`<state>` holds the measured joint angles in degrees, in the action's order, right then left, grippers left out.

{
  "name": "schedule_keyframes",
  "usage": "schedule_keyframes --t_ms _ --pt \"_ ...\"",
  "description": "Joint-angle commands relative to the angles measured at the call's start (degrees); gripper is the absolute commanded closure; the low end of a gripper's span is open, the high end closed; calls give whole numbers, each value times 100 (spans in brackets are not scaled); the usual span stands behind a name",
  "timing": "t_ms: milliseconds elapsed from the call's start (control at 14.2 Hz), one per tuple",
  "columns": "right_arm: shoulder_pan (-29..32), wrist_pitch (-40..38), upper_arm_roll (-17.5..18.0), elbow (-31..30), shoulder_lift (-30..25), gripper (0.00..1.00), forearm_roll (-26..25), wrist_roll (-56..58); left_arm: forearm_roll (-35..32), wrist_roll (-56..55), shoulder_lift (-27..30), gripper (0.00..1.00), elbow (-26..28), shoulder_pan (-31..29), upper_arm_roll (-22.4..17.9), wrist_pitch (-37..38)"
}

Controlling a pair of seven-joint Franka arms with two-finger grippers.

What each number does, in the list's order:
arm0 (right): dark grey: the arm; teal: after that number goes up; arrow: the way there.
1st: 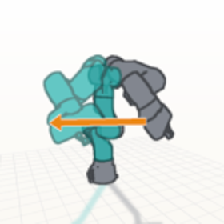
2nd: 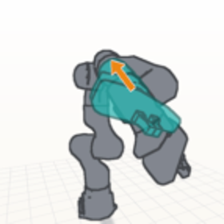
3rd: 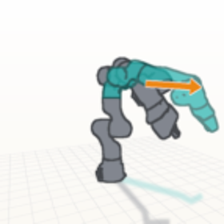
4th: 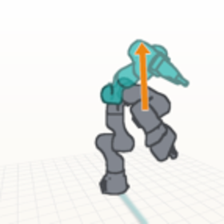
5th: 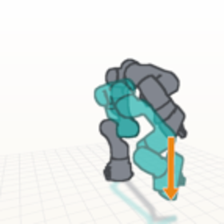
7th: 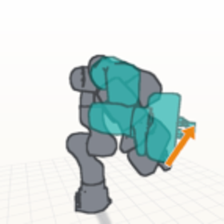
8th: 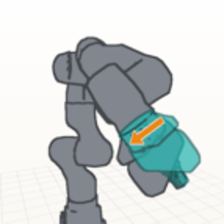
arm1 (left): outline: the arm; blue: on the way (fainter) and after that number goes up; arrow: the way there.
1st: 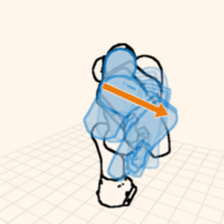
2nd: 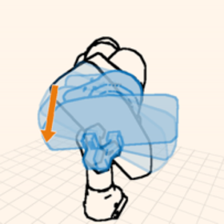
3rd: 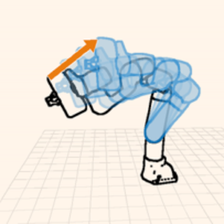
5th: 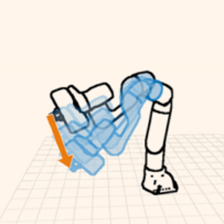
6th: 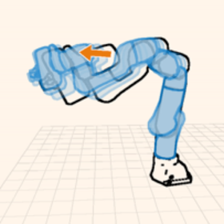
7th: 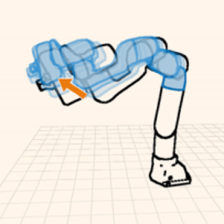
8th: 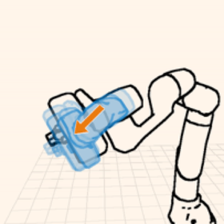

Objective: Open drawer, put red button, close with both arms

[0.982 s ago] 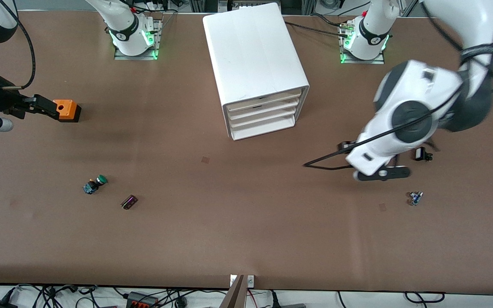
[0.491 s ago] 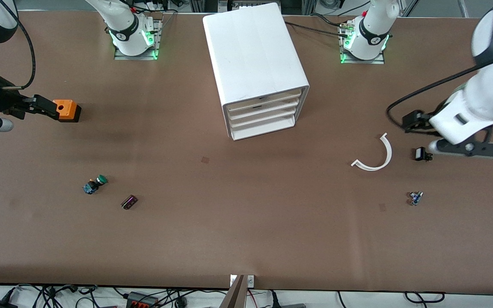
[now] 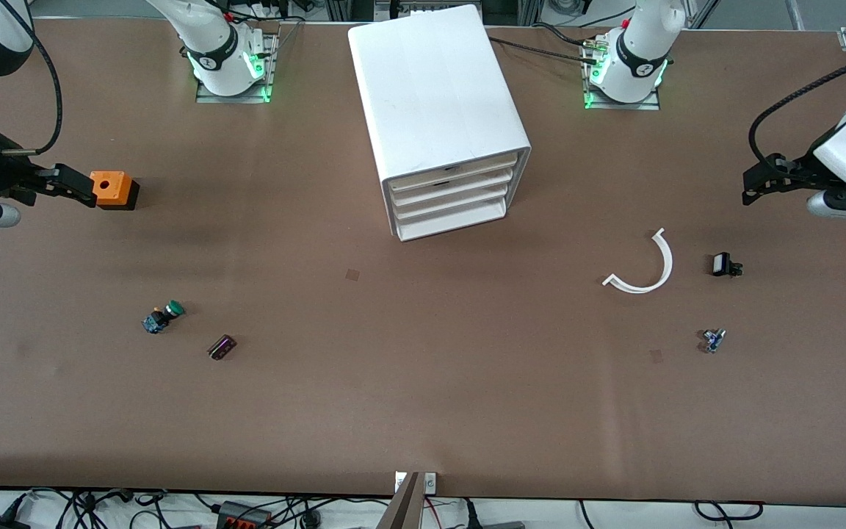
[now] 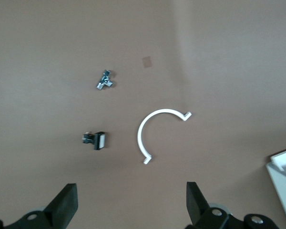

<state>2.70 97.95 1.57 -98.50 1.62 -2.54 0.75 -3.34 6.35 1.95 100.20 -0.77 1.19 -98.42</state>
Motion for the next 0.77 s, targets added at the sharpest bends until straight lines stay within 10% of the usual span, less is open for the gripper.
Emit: schedule_keyframes --t_ms 0,702 --pt "-24 119 19 -152 -135 0 -97 74 -238 111 113 0 184 60 -48 23" --pt "-7 339 19 -223 -180 0 -62 75 70 33 34 0 17 50 -31 314"
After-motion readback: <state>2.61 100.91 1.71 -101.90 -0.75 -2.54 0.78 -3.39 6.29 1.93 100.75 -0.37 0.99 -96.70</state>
